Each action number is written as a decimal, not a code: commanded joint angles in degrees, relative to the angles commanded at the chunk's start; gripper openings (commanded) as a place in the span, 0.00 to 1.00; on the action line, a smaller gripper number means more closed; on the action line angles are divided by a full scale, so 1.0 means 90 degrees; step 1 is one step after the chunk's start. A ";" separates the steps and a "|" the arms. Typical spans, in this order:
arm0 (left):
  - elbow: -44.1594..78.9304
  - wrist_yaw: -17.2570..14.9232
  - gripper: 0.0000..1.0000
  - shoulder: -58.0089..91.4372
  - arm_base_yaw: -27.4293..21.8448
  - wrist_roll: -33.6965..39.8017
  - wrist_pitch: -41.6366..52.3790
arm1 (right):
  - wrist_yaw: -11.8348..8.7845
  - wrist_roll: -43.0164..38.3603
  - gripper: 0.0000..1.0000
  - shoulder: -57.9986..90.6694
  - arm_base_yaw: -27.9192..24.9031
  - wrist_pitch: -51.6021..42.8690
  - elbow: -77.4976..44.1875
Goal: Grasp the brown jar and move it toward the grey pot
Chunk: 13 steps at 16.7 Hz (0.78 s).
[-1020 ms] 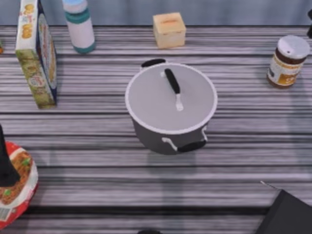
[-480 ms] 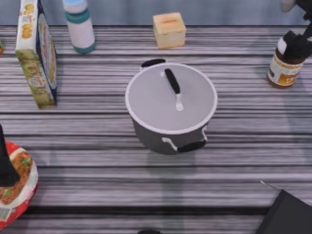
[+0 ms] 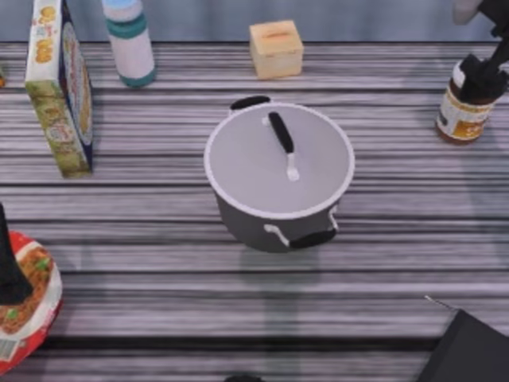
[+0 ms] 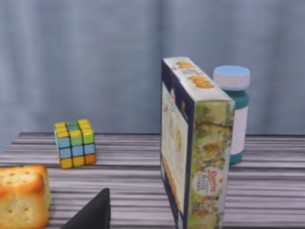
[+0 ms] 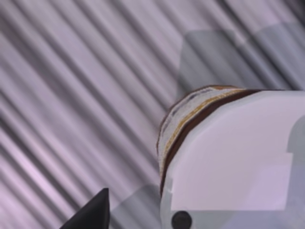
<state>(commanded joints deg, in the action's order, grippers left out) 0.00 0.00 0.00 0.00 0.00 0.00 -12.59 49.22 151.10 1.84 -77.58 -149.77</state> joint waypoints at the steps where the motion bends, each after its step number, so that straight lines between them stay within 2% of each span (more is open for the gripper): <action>1: 0.0000 0.0000 1.00 0.0000 0.0000 0.0000 0.0000 | -0.0001 -0.0004 1.00 0.0002 -0.0003 0.0023 0.0019; 7: 0.0000 0.0000 1.00 0.0000 0.0000 0.0000 0.0000 | 0.0019 -0.0122 1.00 0.0153 -0.0114 0.0960 0.0754; 12: 0.0000 0.0000 1.00 0.0000 0.0000 0.0000 0.0000 | 0.0022 -0.0136 1.00 0.0179 -0.0129 0.1070 0.0849; 13: 0.0000 0.0000 1.00 0.0000 0.0000 0.0000 0.0000 | 0.0022 -0.0136 0.92 0.0179 -0.0129 0.1070 0.0849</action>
<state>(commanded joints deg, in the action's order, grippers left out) 0.00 0.00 0.00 0.00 0.00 0.00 -12.39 47.99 152.71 0.68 -67.96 -142.14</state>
